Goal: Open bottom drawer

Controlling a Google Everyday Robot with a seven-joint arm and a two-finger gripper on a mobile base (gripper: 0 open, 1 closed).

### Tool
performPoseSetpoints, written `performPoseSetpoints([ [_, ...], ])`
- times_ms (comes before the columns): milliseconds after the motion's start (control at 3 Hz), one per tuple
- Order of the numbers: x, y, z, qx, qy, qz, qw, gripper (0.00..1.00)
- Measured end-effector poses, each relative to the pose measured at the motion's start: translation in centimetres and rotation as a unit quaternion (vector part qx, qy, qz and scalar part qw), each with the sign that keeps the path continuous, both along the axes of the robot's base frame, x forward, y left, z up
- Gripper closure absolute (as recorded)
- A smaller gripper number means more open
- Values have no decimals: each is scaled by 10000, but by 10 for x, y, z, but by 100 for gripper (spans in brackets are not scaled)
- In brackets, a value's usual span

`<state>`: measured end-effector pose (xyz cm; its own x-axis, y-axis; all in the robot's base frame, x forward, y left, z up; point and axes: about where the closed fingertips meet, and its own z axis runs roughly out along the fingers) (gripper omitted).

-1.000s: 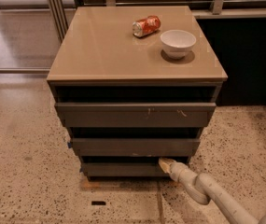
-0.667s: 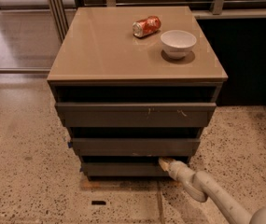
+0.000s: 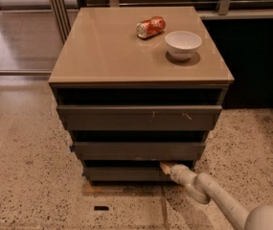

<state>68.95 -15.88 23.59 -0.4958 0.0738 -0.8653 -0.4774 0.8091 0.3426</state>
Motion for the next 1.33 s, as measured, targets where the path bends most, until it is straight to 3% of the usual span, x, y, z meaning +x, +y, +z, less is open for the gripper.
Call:
performPoseSetpoints([
  [667,0,-13,-30,-247,348,-140,9990,100],
  [1000,0,-13,-26,-247,349,-140,9990,100],
  [1333,-14,-17,-31,-151,683,-53,9975,100],
])
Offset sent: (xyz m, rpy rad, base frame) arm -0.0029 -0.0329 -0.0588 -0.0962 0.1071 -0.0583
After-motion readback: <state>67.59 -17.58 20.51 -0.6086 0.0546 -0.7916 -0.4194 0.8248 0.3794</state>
